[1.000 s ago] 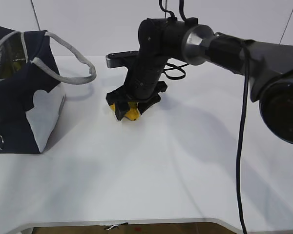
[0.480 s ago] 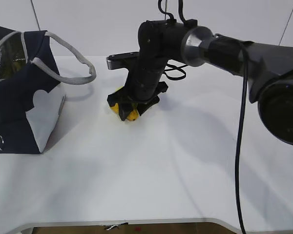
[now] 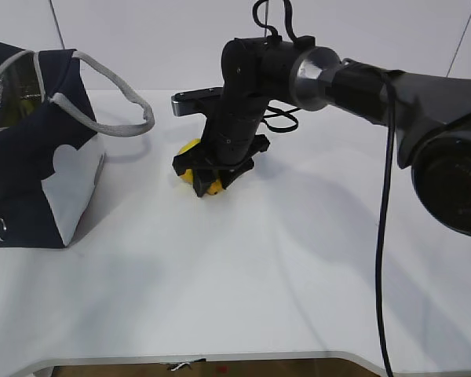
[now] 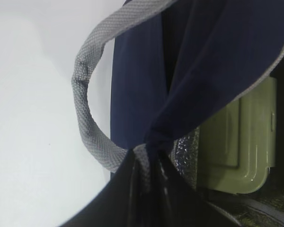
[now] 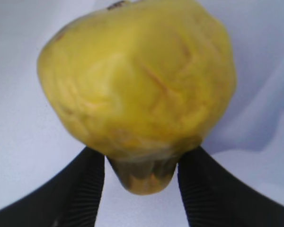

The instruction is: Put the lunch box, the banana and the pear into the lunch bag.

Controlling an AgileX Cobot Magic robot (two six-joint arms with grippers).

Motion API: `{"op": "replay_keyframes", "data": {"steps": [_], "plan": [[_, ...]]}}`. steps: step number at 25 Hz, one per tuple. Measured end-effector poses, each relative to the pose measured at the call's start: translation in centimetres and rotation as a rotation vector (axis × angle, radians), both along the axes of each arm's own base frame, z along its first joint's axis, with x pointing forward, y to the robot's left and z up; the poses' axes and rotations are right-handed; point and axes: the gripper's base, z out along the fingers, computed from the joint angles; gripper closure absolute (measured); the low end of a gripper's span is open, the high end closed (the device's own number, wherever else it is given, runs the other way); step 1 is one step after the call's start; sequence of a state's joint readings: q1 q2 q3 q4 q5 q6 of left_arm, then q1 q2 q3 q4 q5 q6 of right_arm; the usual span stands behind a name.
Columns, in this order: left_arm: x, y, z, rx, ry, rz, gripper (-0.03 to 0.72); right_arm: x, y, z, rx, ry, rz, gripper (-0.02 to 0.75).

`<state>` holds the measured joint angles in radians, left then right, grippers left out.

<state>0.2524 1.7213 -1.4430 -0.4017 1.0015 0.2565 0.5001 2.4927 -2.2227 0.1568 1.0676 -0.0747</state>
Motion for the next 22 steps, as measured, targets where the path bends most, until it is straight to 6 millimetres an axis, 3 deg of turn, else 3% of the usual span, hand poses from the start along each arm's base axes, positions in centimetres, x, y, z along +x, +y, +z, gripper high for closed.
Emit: {"op": "replay_keyframes", "data": {"steps": [6,15,22], "plan": [[0.0,0.0,0.0,0.0,0.0,0.0,0.664,0.0,0.0,0.0,-0.003,0.005,0.001,0.422],[0.0,0.0,0.0,0.0,0.0,0.0,0.664,-0.3,-0.1,-0.1,-0.017,0.033,0.006,0.442],[0.0,0.0,0.0,-0.002,0.0,0.0,0.664,-0.1,-0.5,2.5,-0.071,0.023,0.032,0.445]]}}
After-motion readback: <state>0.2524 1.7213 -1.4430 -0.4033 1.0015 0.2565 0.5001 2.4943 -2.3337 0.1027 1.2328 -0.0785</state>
